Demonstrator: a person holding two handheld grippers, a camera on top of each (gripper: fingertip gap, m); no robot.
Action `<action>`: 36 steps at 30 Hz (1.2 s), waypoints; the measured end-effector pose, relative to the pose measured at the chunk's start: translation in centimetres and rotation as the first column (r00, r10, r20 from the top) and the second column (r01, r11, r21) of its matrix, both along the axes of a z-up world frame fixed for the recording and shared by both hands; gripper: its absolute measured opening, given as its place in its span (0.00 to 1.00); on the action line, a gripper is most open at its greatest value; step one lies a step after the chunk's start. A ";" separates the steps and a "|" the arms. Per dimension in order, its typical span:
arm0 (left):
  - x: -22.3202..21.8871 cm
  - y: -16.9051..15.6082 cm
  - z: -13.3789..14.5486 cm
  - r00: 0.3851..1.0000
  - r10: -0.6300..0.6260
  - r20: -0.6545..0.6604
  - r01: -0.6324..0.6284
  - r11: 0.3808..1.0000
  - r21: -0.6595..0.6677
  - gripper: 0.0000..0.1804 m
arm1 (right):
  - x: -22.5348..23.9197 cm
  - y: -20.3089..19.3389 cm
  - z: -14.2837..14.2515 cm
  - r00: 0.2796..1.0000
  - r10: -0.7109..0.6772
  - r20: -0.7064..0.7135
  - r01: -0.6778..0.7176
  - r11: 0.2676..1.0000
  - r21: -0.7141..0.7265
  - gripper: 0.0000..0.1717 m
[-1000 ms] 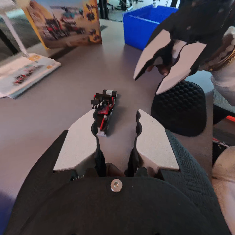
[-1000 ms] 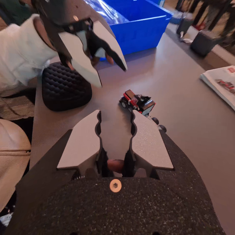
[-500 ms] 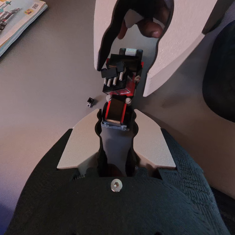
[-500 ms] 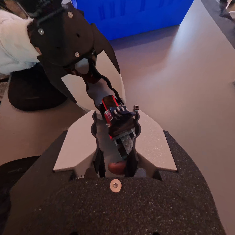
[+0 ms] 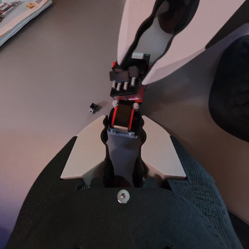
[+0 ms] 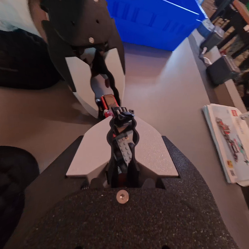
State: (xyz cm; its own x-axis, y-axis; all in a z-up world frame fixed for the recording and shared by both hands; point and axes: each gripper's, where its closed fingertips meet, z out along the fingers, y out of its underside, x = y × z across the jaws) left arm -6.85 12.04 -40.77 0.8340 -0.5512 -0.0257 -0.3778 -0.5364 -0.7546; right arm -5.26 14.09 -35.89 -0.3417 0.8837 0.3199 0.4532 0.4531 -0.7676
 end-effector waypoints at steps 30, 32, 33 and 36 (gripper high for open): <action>0.9 0.0 0.8 0.997 -0.074 0.029 0.073 0.997 0.038 0.24 | 5.4 5.6 -0.6 0.975 -0.199 0.095 0.190 0.977 0.092 0.15; -1.2 1.6 1.7 1.000 0.007 0.011 -0.009 0.992 0.127 0.24 | 5.5 5.5 -0.4 0.978 -0.189 0.090 0.183 0.981 0.069 0.16; -1.8 2.4 2.1 1.000 0.007 0.000 -0.007 0.986 0.167 0.24 | 5.4 5.4 -0.2 0.979 -0.187 0.076 0.183 0.981 0.059 0.16; -2.2 3.5 1.5 0.999 -0.048 -0.005 0.048 0.985 0.168 0.24 | 5.0 4.8 0.8 0.986 -0.166 0.024 0.165 0.986 0.022 0.16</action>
